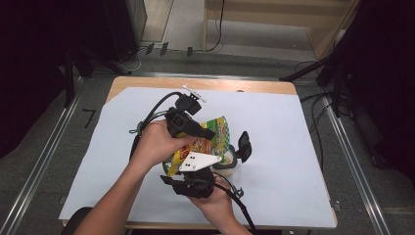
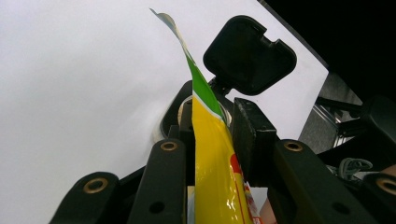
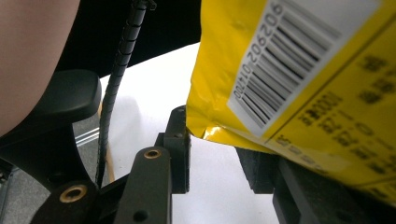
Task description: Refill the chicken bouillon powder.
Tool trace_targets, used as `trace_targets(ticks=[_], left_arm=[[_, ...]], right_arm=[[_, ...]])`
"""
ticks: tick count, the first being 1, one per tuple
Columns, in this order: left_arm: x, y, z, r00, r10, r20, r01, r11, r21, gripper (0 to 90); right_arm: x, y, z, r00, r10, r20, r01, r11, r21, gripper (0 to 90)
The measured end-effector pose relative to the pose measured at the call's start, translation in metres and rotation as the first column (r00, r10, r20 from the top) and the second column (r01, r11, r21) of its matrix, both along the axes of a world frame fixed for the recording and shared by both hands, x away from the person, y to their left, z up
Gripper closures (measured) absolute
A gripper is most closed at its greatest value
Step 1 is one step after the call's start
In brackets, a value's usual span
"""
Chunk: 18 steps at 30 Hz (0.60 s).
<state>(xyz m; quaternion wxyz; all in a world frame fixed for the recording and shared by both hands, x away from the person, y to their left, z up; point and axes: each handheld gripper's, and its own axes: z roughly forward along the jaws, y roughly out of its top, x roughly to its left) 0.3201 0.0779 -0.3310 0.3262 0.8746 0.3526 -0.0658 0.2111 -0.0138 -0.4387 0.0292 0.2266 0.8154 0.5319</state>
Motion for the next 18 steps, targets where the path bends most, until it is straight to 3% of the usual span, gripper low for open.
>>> trace_targets(ticks=[12,18], left_arm=[[-0.0001,0.0015,0.0018,1.0000,0.004,0.000,-0.004,0.9999,-0.010,72.7],[0.0007,0.0006,-0.0004,1.0000,-0.002,0.001,0.002,1.0000,0.006,72.4]], right_arm=[[-0.0014,-0.0001,0.0027,1.0000,0.002,-0.005,-0.002,1.0000,0.006,68.1],[0.0005,0.0000,0.0004,1.0000,0.003,-0.003,-0.003,1.0000,-0.003,68.2]])
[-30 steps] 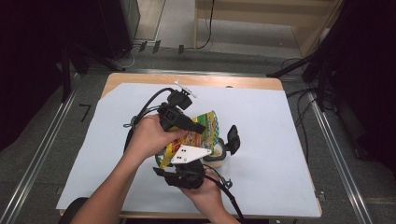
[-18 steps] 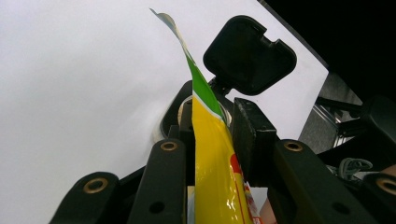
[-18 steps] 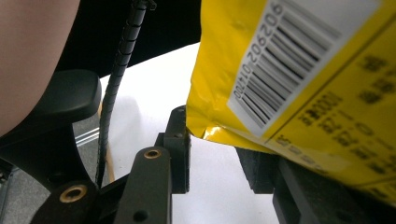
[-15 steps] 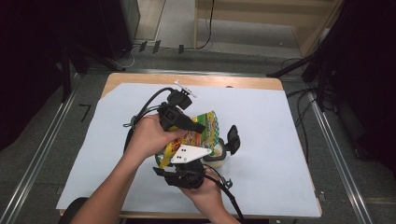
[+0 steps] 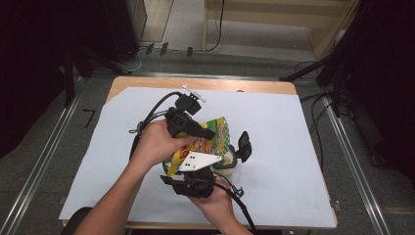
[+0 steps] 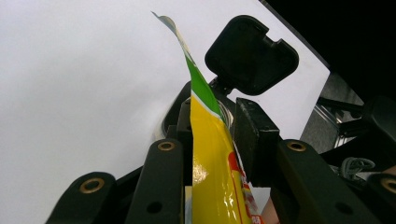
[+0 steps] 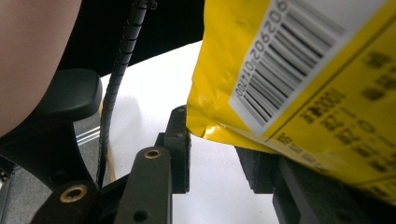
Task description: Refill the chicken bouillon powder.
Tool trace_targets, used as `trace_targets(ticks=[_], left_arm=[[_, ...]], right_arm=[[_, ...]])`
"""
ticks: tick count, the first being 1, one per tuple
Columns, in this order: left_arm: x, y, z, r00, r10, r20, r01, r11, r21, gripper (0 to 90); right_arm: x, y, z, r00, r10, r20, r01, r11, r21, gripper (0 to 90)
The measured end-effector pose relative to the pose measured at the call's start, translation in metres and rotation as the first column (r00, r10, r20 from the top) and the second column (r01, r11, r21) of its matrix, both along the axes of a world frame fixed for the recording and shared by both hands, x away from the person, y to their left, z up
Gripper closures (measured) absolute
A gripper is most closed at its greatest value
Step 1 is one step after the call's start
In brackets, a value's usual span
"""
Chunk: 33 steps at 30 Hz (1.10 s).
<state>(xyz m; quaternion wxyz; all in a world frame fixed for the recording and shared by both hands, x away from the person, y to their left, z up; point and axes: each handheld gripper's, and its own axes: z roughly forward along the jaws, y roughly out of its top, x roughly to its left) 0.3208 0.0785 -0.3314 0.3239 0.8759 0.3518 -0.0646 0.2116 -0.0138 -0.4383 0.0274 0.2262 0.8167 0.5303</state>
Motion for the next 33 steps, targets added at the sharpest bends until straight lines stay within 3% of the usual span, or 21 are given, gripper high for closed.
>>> trace_targets(ticks=[33], left_arm=[[-0.0012,0.0029,0.0009,0.9999,0.007,0.013,-0.007,1.0000,0.003,72.8]], right_arm=[[-0.0005,0.0020,0.0004,1.0000,0.005,0.007,-0.005,1.0000,-0.007,68.6]])
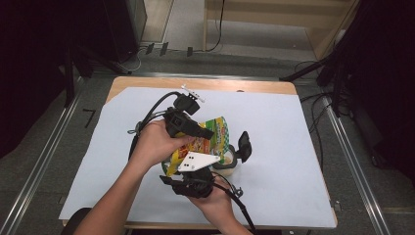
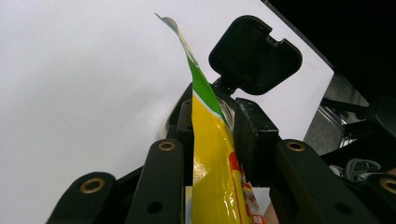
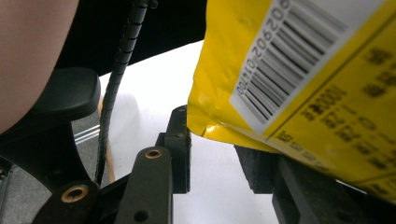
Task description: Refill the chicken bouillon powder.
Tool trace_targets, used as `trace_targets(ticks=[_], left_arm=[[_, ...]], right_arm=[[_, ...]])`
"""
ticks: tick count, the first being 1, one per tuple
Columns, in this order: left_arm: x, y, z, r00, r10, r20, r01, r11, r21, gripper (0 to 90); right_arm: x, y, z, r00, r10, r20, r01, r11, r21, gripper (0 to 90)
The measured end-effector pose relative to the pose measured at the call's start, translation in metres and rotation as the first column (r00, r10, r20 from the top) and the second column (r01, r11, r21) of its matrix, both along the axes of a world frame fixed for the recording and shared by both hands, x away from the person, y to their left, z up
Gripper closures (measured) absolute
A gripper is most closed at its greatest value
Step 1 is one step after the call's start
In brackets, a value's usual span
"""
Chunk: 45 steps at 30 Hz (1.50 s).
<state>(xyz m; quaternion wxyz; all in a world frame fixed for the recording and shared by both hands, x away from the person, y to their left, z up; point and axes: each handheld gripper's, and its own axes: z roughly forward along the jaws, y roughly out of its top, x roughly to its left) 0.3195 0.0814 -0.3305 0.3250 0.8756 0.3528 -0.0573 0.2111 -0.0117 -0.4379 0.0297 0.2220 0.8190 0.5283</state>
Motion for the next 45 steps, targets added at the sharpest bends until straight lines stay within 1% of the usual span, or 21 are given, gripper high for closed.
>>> trace_targets(ticks=[2,4,13,14,17,28,36,41,45], left_arm=[[0.0001,0.0002,0.0002,1.0000,-0.001,0.000,0.001,1.0000,-0.001,72.8],[0.0000,0.0004,0.0004,1.0000,0.001,0.000,-0.001,1.0000,-0.003,72.8],[-0.0011,-0.0011,0.0001,1.0000,0.007,0.004,-0.007,1.0000,-0.003,72.7],[-0.0010,-0.0012,0.0001,1.0000,0.007,0.005,-0.006,1.0000,-0.003,72.7],[-0.0012,-0.0013,0.0003,1.0000,0.004,0.007,-0.004,1.0000,0.000,72.6],[-0.0017,-0.0017,0.0005,0.9999,0.002,0.010,-0.002,1.0000,0.003,72.4],[-0.0022,-0.0021,0.0003,1.0000,0.000,0.009,0.000,1.0000,0.002,72.1],[-0.0025,-0.0025,0.0006,0.9999,-0.002,0.012,0.002,1.0000,0.002,72.1],[-0.0033,-0.0031,0.0016,0.9997,-0.002,0.024,0.002,1.0000,0.004,72.1]], right_arm=[[-0.0005,0.0002,0.0004,1.0000,0.001,-0.001,-0.001,1.0000,0.001,69.8],[-0.0012,0.0007,0.0009,0.9999,0.000,0.016,0.001,1.0000,-0.008,70.9],[-0.0004,0.0005,-0.0002,0.9998,-0.004,0.018,0.004,1.0000,-0.009,70.9],[-0.0006,0.0004,0.0000,0.9999,-0.003,0.010,0.003,1.0000,-0.006,70.9],[-0.0005,0.0003,0.0001,1.0000,-0.001,0.009,0.001,1.0000,-0.005,70.9],[-0.0003,0.0000,-0.0004,1.0000,0.000,0.009,0.000,1.0000,-0.004,71.2],[0.0000,0.0000,-0.0017,0.9998,-0.004,0.017,0.004,1.0000,-0.001,71.4],[-0.0004,0.0000,-0.0017,0.9999,-0.005,0.013,0.005,1.0000,0.001,71.4],[0.0000,-0.0003,-0.0015,0.9999,-0.005,0.015,0.005,1.0000,0.001,71.4]])
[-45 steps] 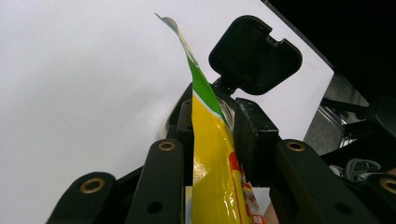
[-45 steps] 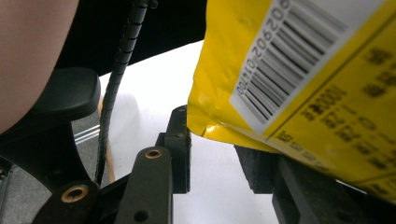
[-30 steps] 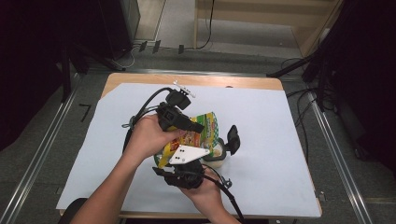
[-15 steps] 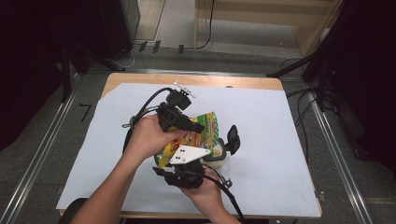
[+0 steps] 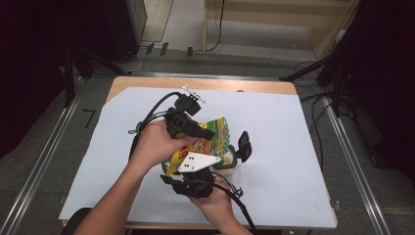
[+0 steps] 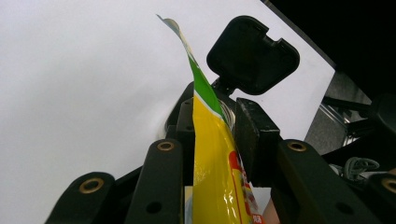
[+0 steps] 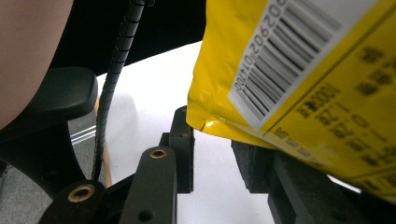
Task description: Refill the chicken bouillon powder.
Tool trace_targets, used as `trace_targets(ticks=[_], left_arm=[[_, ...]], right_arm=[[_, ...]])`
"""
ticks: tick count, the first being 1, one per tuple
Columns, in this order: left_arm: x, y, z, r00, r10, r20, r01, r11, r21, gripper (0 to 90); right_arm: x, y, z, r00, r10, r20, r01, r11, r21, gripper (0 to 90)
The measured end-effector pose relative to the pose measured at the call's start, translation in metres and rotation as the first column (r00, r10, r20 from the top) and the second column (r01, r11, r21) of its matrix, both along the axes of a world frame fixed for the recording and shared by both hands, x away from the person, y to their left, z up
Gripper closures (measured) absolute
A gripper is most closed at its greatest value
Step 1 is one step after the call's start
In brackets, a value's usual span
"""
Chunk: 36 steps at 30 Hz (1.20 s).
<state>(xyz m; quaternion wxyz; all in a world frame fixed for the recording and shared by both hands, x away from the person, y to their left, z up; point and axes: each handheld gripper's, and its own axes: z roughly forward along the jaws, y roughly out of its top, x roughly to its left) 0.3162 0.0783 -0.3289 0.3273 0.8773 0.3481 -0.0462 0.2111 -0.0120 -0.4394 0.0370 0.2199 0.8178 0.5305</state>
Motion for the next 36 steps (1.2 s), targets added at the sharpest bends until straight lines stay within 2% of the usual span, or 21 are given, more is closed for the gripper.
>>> trace_targets(ticks=[9,21,25,30,31,36], left_arm=[[0.0004,0.0007,-0.0003,1.0000,0.000,0.003,0.000,1.0000,0.007,72.4],[0.0033,0.0031,-0.0018,0.9993,0.015,-0.036,-0.015,0.9999,-0.008,72.8],[0.0029,0.0046,0.0002,0.9992,0.025,-0.030,-0.026,0.9996,-0.012,73.0],[0.0022,0.0038,0.0002,0.9993,0.032,-0.020,-0.032,0.9995,0.001,73.0],[0.0025,0.0037,-0.0004,0.9993,0.032,-0.020,-0.032,0.9995,0.006,73.0],[0.0017,0.0033,0.0002,0.9993,0.034,-0.016,-0.034,0.9994,0.006,73.2]], right_arm=[[0.0005,0.0003,-0.0004,1.0000,-0.002,0.005,0.002,1.0000,-0.004,71.3],[-0.0002,0.0005,0.0008,1.0000,0.000,0.001,0.000,1.0000,-0.007,71.2],[0.0004,0.0004,0.0021,0.9998,0.001,0.021,-0.001,0.9999,-0.017,71.0],[0.0016,0.0009,0.0019,0.9998,0.001,0.021,-0.001,0.9999,-0.012,71.1],[0.0016,0.0012,0.0014,1.0000,0.003,0.009,-0.002,0.9999,-0.011,71.1],[0.0030,0.0006,0.0001,1.0000,0.003,0.006,-0.003,1.0000,-0.008,71.0]])
